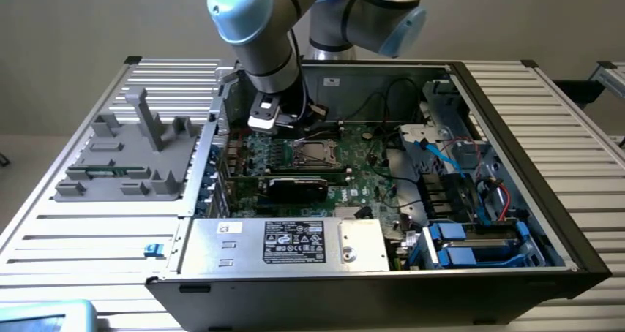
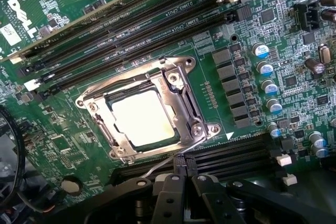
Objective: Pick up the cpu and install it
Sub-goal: 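Install the first cpu locking lever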
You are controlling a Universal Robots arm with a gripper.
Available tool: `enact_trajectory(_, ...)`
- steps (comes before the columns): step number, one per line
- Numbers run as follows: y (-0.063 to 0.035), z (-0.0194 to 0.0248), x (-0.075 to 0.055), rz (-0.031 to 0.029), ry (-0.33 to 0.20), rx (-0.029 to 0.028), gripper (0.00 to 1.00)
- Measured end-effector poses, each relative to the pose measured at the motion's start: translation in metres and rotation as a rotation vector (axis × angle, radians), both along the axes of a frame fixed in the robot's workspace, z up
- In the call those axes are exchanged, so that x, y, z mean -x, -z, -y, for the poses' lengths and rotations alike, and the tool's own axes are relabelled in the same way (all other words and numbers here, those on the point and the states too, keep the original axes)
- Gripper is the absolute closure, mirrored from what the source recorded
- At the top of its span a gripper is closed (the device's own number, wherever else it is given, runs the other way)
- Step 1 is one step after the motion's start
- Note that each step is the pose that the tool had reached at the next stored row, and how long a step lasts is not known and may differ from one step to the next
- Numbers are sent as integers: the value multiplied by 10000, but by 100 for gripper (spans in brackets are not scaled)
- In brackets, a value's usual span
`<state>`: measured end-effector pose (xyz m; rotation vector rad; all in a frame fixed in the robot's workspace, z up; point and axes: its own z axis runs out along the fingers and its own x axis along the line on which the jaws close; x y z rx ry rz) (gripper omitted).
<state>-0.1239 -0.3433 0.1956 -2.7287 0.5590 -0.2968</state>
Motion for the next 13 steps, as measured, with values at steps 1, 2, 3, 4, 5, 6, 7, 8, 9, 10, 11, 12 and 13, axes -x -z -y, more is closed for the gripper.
enact_trajectory(1, 4, 2, -1, 0, 14, 1, 89)
enact_trajectory(2, 9, 2, -3, 0, 31, 1, 89)
enact_trajectory(3, 12, 2, -6, -1, 45, 1, 89)
enact_trajectory(4, 15, 2, -10, 0, 59, 1, 89)
enact_trajectory(5, 16, 2, -11, 0, 72, 1, 89)
enact_trajectory(6, 17, 2, -11, -3, 77, 1, 89)
enact_trajectory(7, 17, 1, -10, -6, 82, 0, 89)
enact_trajectory(8, 16, 1, -4, -10, 83, -2, 89)
enact_trajectory(9, 7, 1, 8, -19, 83, 0, 89)
enact_trajectory(10, -1, 1, 24, -22, 84, -3, 89)
enact_trajectory(11, -9, 1, 40, -24, 86, -4, 89)
enact_trajectory(12, -15, 1, 52, -25, 87, -3, 89)
enact_trajectory(13, -21, 1, 64, -26, 87, -2, 89)
